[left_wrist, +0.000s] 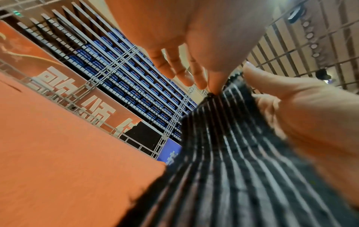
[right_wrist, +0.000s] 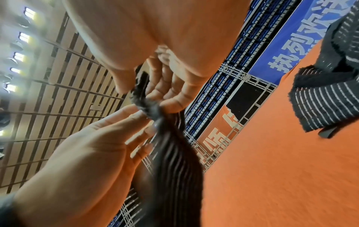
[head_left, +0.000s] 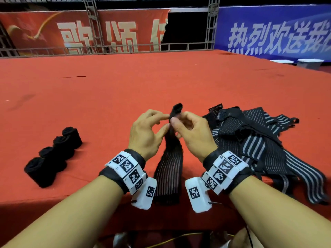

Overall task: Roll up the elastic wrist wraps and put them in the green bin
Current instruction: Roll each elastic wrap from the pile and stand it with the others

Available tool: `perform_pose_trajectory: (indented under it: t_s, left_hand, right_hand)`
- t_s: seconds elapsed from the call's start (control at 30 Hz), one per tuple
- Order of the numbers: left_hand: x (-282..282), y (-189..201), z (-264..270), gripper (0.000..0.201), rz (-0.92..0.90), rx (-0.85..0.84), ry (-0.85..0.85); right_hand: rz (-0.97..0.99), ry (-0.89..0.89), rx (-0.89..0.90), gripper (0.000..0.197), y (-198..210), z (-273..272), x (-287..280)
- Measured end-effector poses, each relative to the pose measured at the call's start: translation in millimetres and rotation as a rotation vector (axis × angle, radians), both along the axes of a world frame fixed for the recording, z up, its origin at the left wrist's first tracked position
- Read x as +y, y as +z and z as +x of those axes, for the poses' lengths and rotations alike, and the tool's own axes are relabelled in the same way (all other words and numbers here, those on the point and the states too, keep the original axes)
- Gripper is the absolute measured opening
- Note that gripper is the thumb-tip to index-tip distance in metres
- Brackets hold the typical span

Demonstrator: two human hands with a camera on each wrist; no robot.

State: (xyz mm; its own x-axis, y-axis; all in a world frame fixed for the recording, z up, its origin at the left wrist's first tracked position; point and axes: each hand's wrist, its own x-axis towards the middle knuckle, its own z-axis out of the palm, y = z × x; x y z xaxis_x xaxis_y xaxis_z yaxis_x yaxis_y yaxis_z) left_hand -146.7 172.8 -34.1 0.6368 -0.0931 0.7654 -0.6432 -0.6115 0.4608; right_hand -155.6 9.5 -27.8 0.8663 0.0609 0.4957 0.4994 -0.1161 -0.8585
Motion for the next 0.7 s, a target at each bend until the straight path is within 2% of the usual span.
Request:
perform_pose_trajectory:
  t_s: [0.03,0.2,0.3,0.4,0.53,0.6,0.7]
  left_hand:
    - [0,0,-1,0.016,-0.004,-0.018,0.001]
    - [-2,3,-6,0.021,-0.007,-0.076,-0.005]
    - [1,5,-5,0.024,-0.002,-0.055,-0.015]
    - [1,9,-6,0.023,0.009,-0.019,-0.005]
    - [9,23,-3,0.019,-0.195,0.07,0.074]
    - [16,29,-2,0.017,-0.21,0.081,0.096]
    - [18,34,-5,0.01,-0.193,0.1,0.038]
  right_hand:
    - [-0.001,0.021,-0.007,0.002,0,-1,1]
    - [-0.014,-0.003,-0.023,0.019,-1,-4,2]
    - [-0.019,-0.037,0.002,0.014,0,-3,2]
    - [-0.105,-0.096,-0.02,0.016,0,0,0]
    - [-0.224,-0.156,0.021,0.015,-9,0,-10]
    - [-0.271,-0.116,0.065,0.019,-13,-3,-16]
    - [-0.276,-0.038,0.101,0.031,-14,-10,-19]
